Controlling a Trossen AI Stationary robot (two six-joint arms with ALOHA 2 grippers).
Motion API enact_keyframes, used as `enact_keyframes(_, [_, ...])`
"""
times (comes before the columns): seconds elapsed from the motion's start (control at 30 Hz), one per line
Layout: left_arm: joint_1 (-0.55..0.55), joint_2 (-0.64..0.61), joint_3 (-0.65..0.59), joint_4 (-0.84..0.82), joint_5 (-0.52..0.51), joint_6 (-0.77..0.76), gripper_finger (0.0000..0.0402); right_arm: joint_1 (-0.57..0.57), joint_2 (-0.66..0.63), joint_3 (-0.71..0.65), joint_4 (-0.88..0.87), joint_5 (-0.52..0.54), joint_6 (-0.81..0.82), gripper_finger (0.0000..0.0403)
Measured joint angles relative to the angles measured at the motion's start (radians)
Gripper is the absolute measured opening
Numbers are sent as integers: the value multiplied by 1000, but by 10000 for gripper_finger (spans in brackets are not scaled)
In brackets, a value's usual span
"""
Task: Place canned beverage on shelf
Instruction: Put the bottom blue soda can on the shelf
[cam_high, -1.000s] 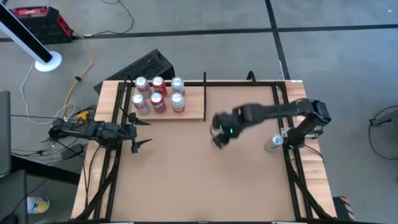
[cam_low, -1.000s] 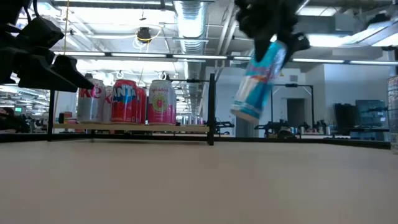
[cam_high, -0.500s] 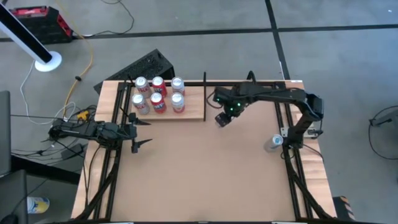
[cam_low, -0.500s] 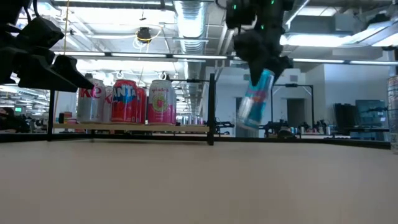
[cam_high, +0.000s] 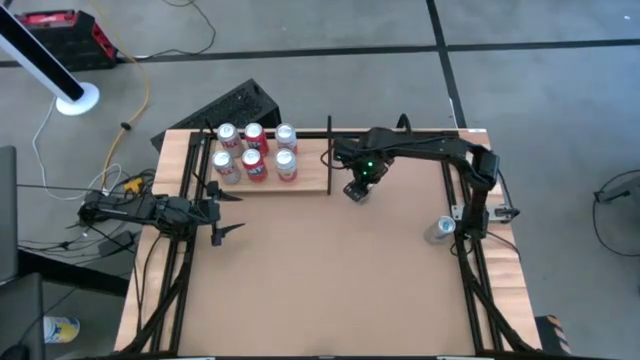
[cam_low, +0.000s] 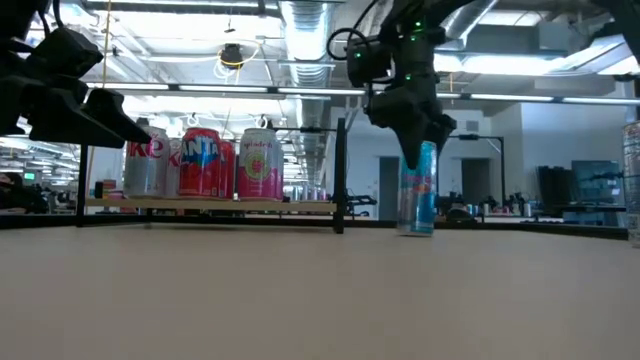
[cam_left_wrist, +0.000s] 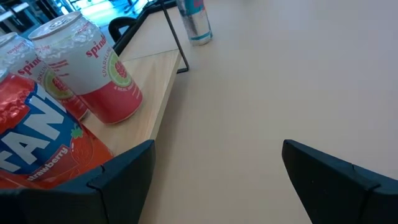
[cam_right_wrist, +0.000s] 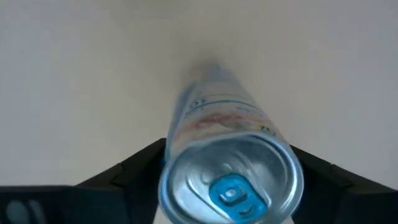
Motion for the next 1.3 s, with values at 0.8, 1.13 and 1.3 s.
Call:
enact_keyframes(0.8, [0, 0, 0, 0, 3, 0, 336, 163, -88, 257, -138, 456, 156, 358])
enact_keyframes(1.13, [0, 0, 0, 0, 3, 0, 336, 342, -314, -11, 63, 639, 302, 358])
enact_keyframes(1.3, [0, 0, 0, 0, 4, 0, 336, 355, -428, -239, 265, 644, 375, 358])
